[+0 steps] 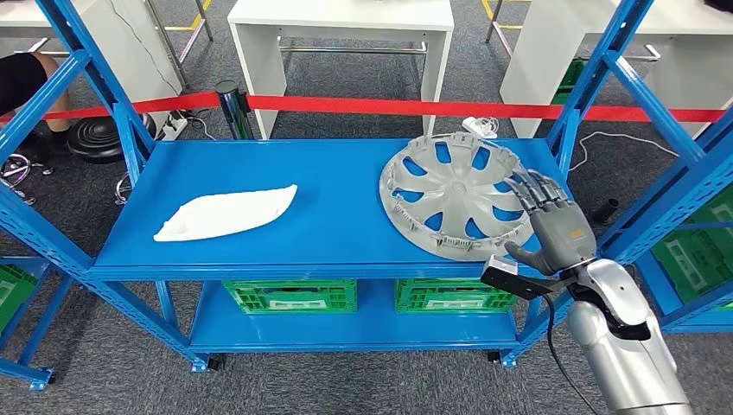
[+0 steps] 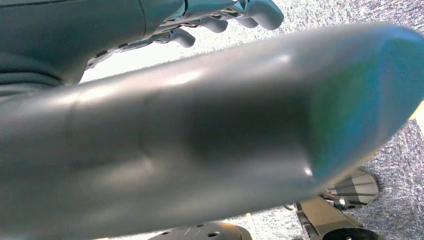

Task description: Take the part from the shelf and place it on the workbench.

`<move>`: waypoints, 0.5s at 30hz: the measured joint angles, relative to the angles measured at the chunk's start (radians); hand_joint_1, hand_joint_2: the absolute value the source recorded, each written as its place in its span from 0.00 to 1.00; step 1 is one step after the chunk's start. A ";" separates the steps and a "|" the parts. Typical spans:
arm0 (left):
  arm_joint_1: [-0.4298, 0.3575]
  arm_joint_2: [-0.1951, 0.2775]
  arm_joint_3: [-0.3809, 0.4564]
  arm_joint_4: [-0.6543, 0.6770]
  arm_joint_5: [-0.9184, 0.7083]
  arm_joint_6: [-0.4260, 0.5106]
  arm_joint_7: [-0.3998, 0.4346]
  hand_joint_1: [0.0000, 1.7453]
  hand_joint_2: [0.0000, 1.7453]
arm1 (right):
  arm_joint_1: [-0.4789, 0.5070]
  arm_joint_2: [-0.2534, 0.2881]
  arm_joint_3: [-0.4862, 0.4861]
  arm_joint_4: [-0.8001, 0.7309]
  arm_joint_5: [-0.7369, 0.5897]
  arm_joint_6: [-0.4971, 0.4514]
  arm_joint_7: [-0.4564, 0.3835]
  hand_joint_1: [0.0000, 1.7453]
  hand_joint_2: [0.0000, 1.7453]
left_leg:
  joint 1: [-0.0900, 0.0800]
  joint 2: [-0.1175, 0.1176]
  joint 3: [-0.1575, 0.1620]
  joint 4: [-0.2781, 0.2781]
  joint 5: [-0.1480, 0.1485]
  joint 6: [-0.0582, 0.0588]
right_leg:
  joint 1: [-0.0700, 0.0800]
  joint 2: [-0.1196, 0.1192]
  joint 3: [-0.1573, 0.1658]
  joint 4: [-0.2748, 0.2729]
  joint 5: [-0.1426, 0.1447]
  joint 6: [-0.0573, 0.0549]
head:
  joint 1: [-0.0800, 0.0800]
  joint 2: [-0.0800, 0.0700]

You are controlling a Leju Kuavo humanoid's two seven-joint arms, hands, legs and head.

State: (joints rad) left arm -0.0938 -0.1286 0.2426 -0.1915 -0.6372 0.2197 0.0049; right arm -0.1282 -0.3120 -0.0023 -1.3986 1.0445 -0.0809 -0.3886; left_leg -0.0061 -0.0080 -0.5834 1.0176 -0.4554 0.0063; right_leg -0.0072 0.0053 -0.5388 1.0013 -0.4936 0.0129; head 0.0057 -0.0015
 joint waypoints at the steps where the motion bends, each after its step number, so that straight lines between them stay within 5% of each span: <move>1: 0.000 0.000 0.000 0.000 0.000 0.000 0.000 0.00 0.00 | -0.001 0.000 0.000 0.002 0.000 0.000 0.000 0.00 1.00 | 0.000 0.000 0.000 0.000 0.000 0.000 | 0.000 0.000 0.000 0.000 0.000 0.000 | 0.000 0.000; 15: 0.001 0.000 0.009 0.000 0.006 0.003 -0.002 0.00 0.00 | -0.037 0.010 0.001 0.054 -0.017 0.017 -0.008 0.00 1.00 | 0.000 0.000 0.000 -0.001 0.000 0.000 | 0.000 0.000 0.000 0.000 -0.001 -0.002 | 0.000 0.000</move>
State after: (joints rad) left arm -0.0926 -0.1289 0.2519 -0.1915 -0.6313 0.2228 0.0030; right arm -0.1647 -0.3024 -0.0015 -1.3447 1.0271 -0.0639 -0.3963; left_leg -0.0059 -0.0080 -0.5832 1.0170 -0.4555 0.0061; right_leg -0.0070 0.0052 -0.5390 1.0018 -0.4946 0.0114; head 0.0057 -0.0015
